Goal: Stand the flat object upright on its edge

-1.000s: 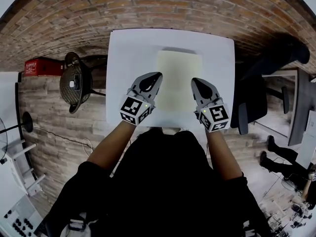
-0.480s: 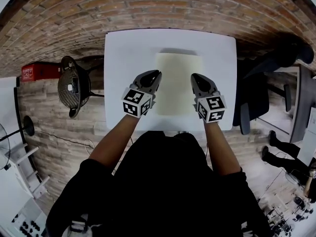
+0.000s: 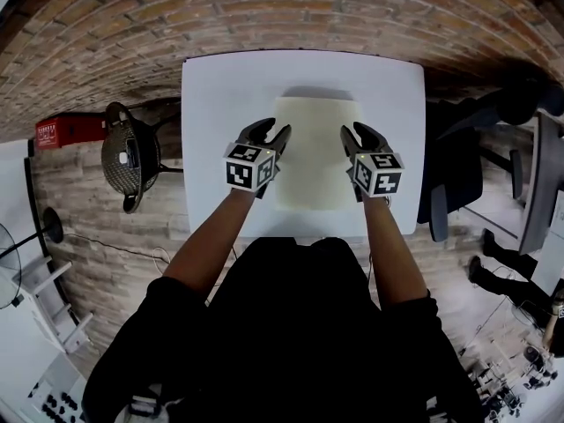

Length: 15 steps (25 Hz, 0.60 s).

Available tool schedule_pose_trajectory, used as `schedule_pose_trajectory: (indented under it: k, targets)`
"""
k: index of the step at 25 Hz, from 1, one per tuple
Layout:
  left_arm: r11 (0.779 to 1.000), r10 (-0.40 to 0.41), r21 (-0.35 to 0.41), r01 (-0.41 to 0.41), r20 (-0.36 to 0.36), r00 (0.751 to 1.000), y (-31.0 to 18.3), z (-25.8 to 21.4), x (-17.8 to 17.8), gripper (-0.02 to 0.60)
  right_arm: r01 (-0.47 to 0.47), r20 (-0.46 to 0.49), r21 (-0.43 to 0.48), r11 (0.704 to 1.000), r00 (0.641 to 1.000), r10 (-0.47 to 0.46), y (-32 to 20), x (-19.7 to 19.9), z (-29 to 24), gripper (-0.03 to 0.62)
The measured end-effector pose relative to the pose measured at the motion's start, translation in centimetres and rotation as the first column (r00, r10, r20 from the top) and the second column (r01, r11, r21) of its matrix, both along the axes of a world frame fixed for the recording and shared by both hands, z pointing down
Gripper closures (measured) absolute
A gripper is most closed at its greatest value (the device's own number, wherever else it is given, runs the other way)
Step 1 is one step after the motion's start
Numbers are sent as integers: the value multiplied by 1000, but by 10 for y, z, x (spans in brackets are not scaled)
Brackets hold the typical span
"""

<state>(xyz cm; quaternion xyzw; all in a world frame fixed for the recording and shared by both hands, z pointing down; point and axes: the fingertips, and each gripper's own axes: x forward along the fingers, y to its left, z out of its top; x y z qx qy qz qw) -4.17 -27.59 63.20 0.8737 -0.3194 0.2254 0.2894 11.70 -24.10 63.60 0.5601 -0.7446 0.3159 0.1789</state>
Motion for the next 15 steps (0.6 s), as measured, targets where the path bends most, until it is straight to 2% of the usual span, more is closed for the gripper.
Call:
schedule_pose_trajectory:
  k: [6, 15]
  targets:
    - [995, -28, -96, 33, 48, 998, -11, 33, 0, 353, -43, 25, -84, 995, 999, 46, -12, 12, 27, 367]
    - [968, -88, -230, 100, 65, 994, -25, 60, 4, 272, -94, 50, -203, 975, 993, 106, -23, 28, 58, 249]
